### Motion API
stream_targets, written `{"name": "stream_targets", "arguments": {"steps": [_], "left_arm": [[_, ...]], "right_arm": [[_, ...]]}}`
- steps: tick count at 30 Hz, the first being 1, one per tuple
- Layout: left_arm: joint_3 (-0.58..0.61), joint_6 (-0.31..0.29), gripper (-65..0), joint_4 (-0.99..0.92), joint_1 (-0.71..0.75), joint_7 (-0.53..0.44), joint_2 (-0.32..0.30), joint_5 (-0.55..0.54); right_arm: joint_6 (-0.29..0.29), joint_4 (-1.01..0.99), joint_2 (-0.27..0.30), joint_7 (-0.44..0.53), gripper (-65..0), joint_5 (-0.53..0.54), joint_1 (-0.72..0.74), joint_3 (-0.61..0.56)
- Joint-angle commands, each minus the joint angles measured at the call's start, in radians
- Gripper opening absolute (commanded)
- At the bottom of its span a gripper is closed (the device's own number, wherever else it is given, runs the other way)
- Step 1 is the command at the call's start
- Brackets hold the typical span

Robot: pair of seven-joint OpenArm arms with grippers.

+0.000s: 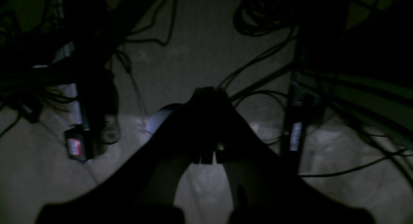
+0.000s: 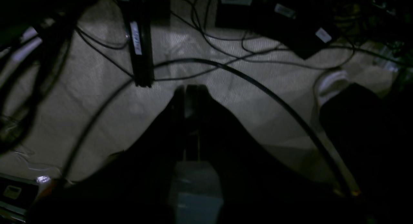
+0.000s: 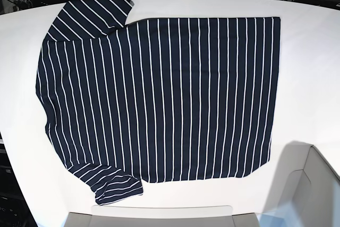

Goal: Fold the T-shirt properly

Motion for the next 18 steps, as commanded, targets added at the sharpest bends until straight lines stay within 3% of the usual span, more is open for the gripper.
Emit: {"name": "stream_targets", "arguments": {"steps": [1, 8, 13, 18], "left_arm": [[-0.001, 0.002, -64.8, 0.011, 0.011, -0.014, -0.002, -0.001], [-0.017, 0.002, -64.8, 0.152, 0.069, -0.008, -0.001, -0.001], [-0.100, 0.002, -64.8, 0.157, 0.074, 0.006, -0.001, -0.001], [-0.109, 0.002, -64.8, 0.181, 0.092, 0.010, -0.007, -0.001]], "right_arm": [[0.002, 0.017, 0.002, -0.002, -65.0, 0.003, -0.010, -0.002], [0.002, 0.110, 0.016, 0.002, -65.0, 0.003, -0.065, -0.002], [0.002, 0.137, 0.019, -0.004, -65.0, 0.003, -0.088, -0.003], [0.002, 0.158, 0.019, -0.004, -65.0, 0.003, -0.111, 0.001]]}}
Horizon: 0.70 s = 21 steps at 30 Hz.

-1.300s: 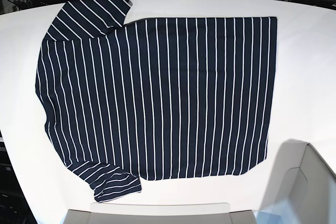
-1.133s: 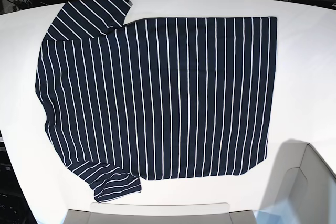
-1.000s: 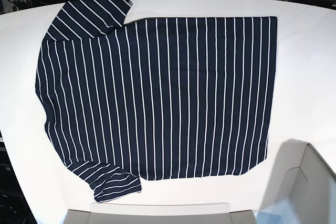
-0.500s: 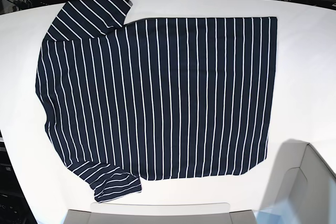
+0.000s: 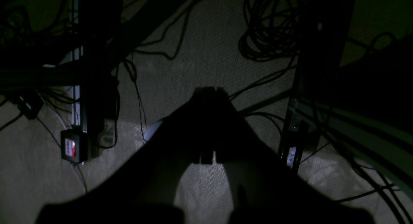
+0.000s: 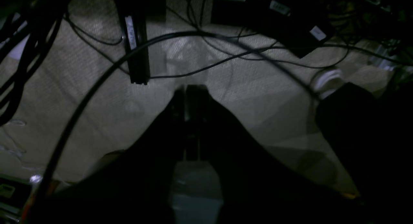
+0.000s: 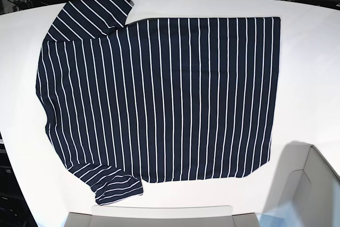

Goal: Fold the T-shirt properly

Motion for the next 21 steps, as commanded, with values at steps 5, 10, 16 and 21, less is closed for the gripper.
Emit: {"name": "stream_targets", "arguments": {"steps": [5, 10, 16, 21], "left_arm": [[0.007, 0.006, -64.8, 0.142, 0.081, 0.032, -0.019, -0.001], [0.000, 0.006, -64.9, 0.284, 0.160, 0.149, -0.021, -0.001], [-0.002, 0.006, -64.9, 0.403, 0.264, 0.158, -0.022, -0.001], [-0.004, 0.006, -64.9, 0.588, 0.388, 0.221, -0.022, -0.001]], "right_arm": [[0.001, 0.099, 0.005, 0.002, -65.0, 0.001, -0.072, -0.002], [0.001, 0.225, 0.025, 0.002, -65.0, 0.003, -0.151, -0.002], [0.001, 0.492, 0.059, -0.089, -65.0, 0.143, -0.294, -0.002], [0.001, 0.771, 0.154, -0.184, -65.0, 0.285, -0.448, -0.003]]}}
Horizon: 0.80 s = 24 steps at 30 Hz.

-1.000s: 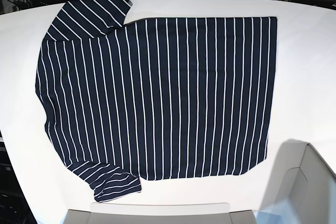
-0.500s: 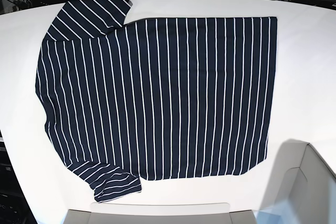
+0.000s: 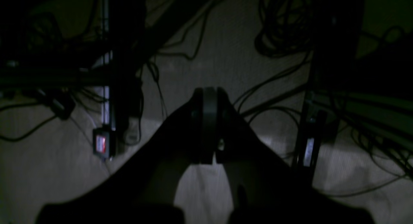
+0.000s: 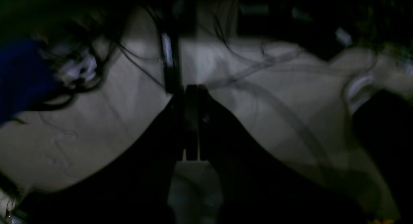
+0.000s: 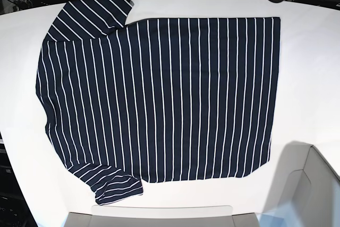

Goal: Fold the T-shirt properly

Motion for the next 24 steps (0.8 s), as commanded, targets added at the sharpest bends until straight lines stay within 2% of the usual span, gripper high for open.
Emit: {"name": "stream_targets", "arguments": {"steps": [1, 13, 17, 21, 24], "left_arm": [[-0.005, 0.003, -64.9, 0.040, 0.031, -0.010, -0.006, 0.000], [-0.028, 0.003, -64.9, 0.432, 0.196, 0.140, -0.029, 0.000], [-0.078, 0.002, -64.9, 0.507, 0.227, 0.168, -0.029, 0.000], [-0.160, 0.002, -64.9, 0.596, 0.261, 0.171, -0.029, 0.000], [-0.203, 0.002, -64.9, 0.697, 0.292, 0.173, -0.028, 0.000]], "right_arm": [[0.001, 0.046, 0.022, -0.003, -65.0, 0.013, -0.062, 0.002], [-0.008, 0.555, 0.174, -0.006, -65.0, 0.022, -0.390, 0.015], [-0.008, 0.719, 0.183, -0.017, -65.0, 0.016, -0.455, 0.067], [-0.008, 0.910, 0.177, -0.117, -65.0, 0.016, -0.464, 0.145], [-0.008, 0.907, 0.192, -0.115, -65.0, 0.018, -0.429, 0.187]]}}
